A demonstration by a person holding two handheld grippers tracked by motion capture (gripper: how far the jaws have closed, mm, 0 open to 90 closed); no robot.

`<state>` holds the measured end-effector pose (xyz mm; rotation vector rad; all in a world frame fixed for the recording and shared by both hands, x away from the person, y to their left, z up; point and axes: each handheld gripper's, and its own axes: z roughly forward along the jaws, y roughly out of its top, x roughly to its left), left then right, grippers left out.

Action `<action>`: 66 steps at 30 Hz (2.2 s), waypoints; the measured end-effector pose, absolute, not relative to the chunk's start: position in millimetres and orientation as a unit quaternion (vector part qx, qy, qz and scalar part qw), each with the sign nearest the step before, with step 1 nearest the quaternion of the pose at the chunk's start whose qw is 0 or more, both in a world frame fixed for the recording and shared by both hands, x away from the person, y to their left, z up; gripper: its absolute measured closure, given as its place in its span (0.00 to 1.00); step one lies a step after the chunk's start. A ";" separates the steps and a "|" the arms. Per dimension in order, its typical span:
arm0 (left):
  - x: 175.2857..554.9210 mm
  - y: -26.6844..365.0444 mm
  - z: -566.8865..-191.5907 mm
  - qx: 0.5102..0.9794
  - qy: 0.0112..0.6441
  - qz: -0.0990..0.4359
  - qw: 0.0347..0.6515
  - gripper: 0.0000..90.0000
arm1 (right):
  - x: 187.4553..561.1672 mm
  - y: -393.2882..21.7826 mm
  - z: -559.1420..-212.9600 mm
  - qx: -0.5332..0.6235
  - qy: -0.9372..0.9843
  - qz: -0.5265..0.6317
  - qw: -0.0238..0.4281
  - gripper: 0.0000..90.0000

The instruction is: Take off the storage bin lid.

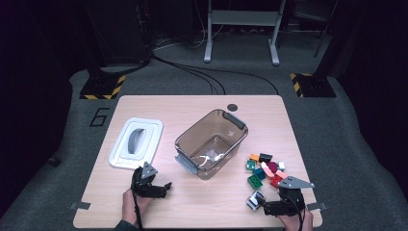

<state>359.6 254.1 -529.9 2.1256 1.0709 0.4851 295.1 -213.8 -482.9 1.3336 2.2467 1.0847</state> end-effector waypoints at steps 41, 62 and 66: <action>359.3 253.1 -530.5 0.819 0.412 0.189 0.352 0.08 | 294.1 -180.6 -515.4 0.439 0.827 0.320 0.144 0.26; 359.3 253.4 -530.1 0.820 0.411 0.187 0.352 0.08 | 287.3 -184.0 -513.3 0.434 0.819 0.340 0.155 0.28; 359.0 253.5 -529.8 0.821 0.410 0.186 0.350 0.08 | 288.8 -182.3 -516.5 0.432 0.825 0.331 0.155 0.28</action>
